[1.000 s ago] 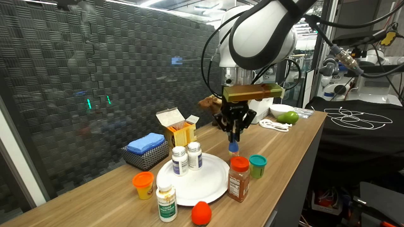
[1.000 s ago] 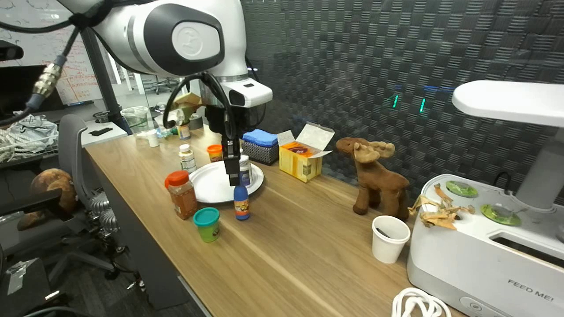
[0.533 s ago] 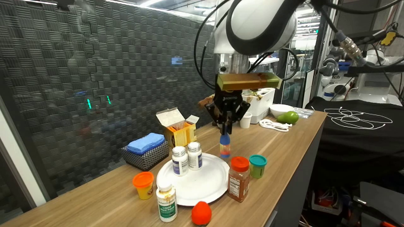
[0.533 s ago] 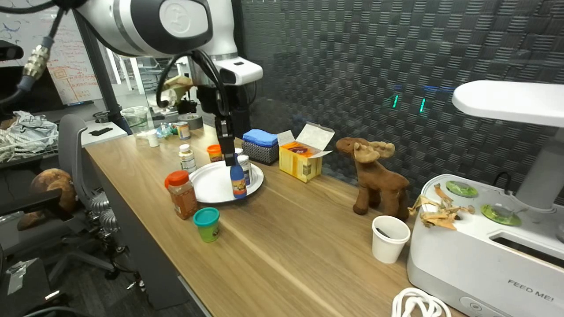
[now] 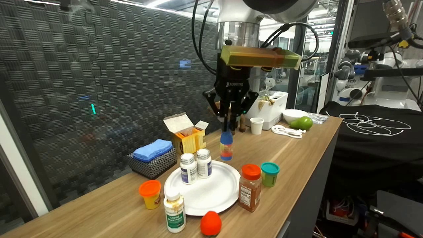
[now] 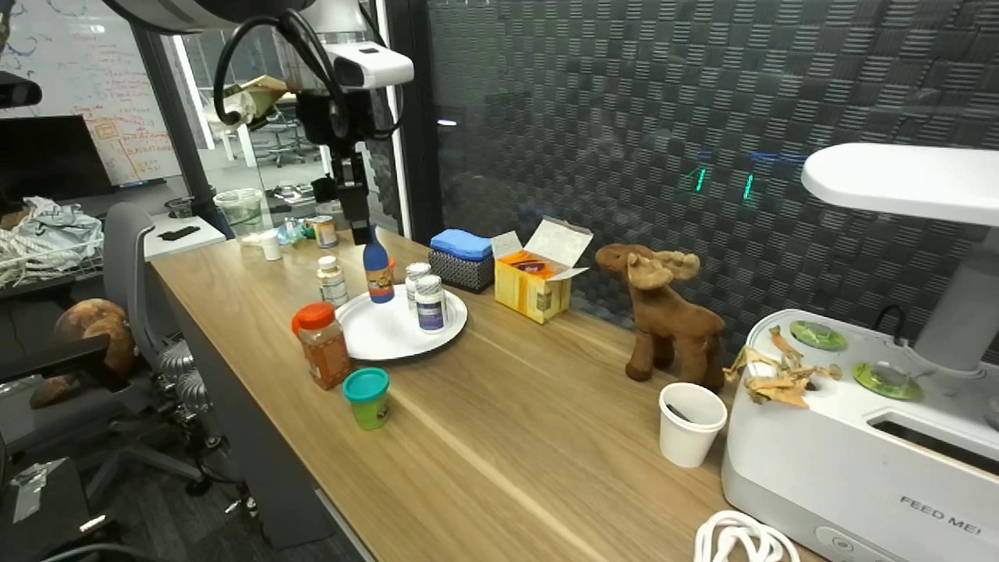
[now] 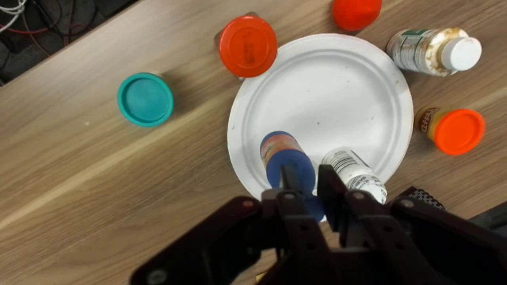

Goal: Put all the bottles and the orange plushie surrounding the white plate on the white plate

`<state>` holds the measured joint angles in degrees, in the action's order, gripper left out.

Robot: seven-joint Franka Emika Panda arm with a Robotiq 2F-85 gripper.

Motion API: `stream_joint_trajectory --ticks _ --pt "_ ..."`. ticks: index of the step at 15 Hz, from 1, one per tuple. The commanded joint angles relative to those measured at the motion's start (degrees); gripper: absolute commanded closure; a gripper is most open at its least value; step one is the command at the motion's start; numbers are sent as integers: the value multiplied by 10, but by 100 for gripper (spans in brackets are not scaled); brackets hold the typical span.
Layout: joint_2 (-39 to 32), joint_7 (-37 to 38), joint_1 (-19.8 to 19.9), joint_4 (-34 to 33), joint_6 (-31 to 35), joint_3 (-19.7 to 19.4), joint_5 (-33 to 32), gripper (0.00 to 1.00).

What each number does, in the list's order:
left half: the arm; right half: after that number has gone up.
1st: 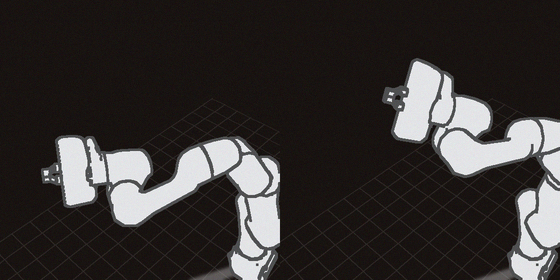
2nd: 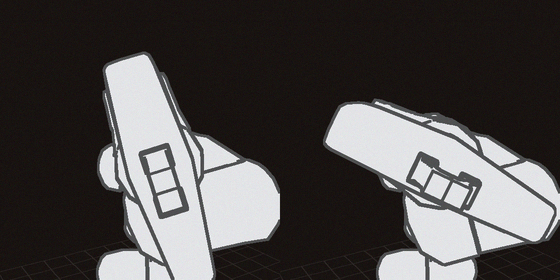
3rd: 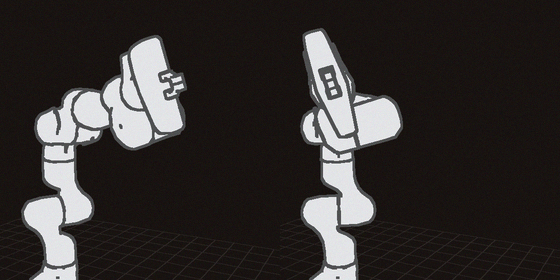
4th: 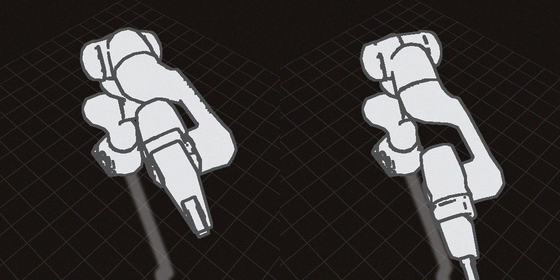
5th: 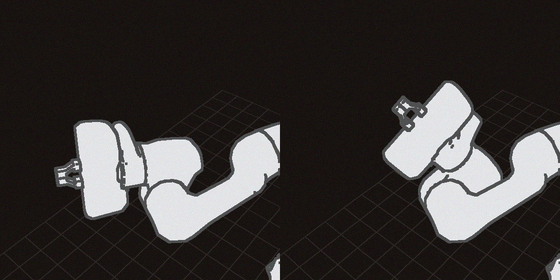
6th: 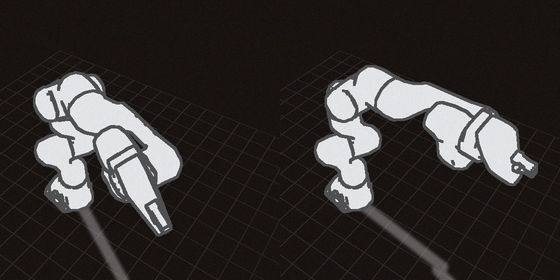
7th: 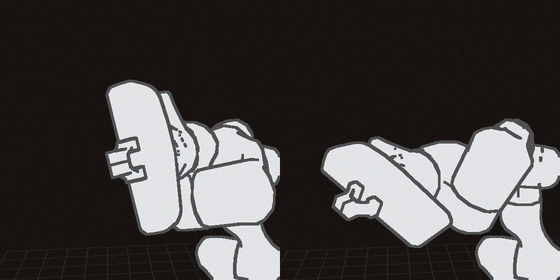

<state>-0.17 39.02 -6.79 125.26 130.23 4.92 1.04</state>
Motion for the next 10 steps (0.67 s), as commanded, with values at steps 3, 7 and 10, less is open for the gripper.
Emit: stream_joint_trajectory --ticks 3,7,10 --pt "-20 -25 -1 -4 17 11 20 91" --pt "-51 -15 -4 -13 35 10 1 91" --pt "-77 -8 -6 -21 49 5 -10 91"
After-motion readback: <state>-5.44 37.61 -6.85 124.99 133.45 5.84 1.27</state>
